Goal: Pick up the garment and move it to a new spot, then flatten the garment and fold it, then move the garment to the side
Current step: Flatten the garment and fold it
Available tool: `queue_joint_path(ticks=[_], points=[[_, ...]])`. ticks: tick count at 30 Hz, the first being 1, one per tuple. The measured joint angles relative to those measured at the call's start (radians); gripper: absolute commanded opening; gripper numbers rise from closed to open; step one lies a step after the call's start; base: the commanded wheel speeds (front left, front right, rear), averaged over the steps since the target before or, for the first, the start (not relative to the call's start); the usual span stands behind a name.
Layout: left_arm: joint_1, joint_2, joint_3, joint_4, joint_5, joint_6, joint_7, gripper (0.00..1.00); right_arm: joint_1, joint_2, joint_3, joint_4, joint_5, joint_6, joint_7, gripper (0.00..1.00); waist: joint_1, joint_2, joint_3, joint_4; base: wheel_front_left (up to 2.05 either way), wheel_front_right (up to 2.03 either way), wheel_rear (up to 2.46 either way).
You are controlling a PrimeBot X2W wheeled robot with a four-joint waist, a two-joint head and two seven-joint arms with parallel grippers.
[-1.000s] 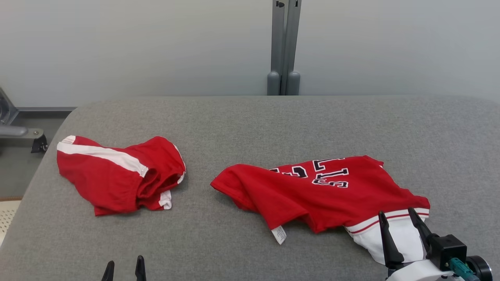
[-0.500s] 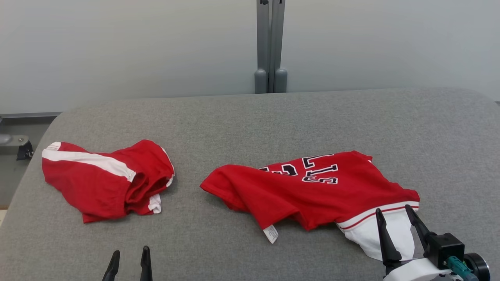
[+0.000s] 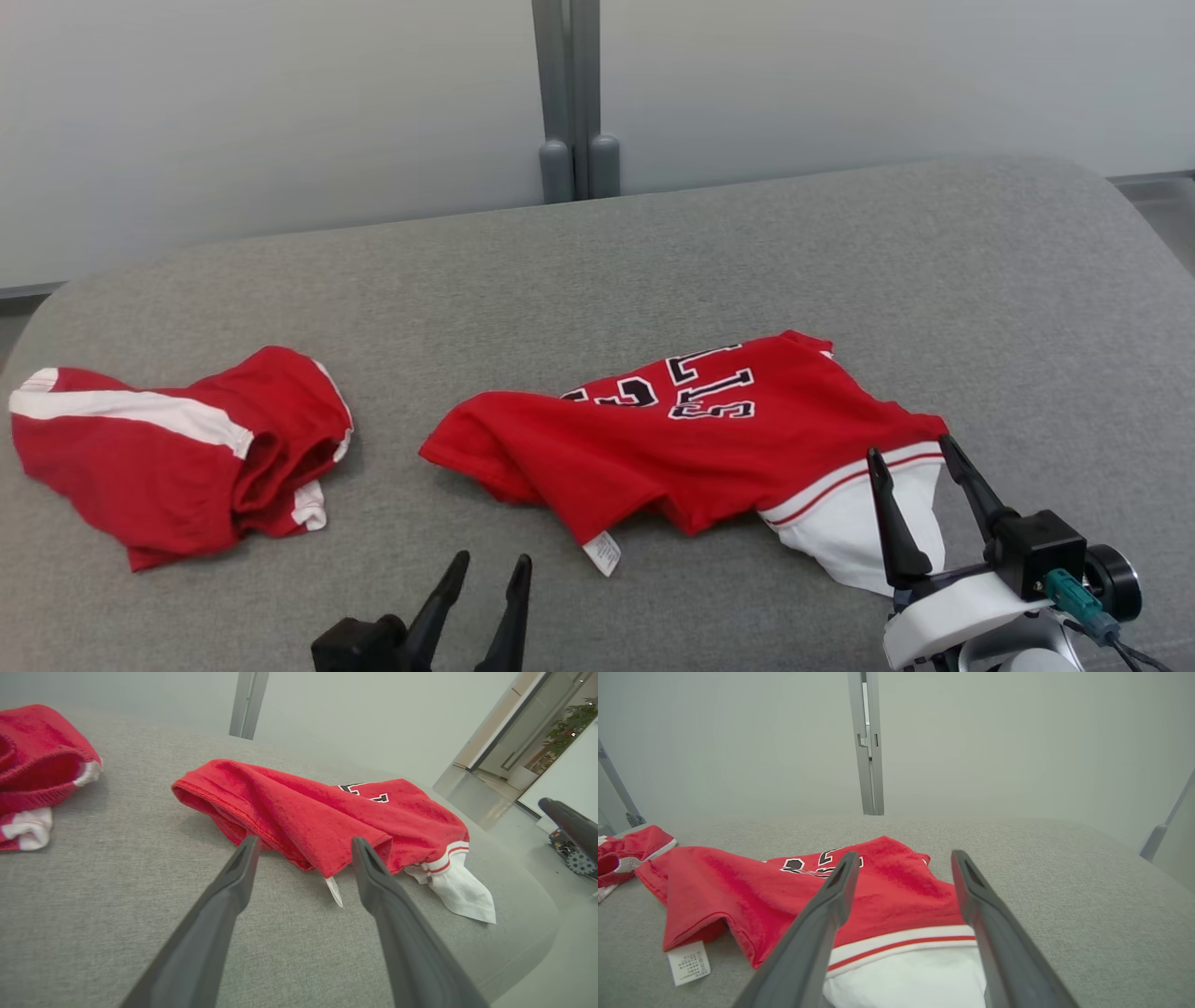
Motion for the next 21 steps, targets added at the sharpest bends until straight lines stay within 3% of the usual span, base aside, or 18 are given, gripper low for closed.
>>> queue_joint_path(ticks=[10, 21], points=[[-0.185, -0.018, -0.041, 0.358, -0.070, 0.000, 0.005, 1.00, -0.040, 0.000, 0.015, -0.018, 0.015, 0.000, 0.000, 1.00, 0.0000, 0.0000, 0.067, -0.113, 0.00, 0.00, 0.00], [-0.282, -0.022, -0.059, 0.464, -0.096, -0.001, -0.021, 1.00, -0.042, 0.000, -0.001, -0.022, 0.018, 0.000, 0.000, 1.00, 0.0000, 0.0000, 0.136, -0.202, 0.00, 0.00, 0.00]])
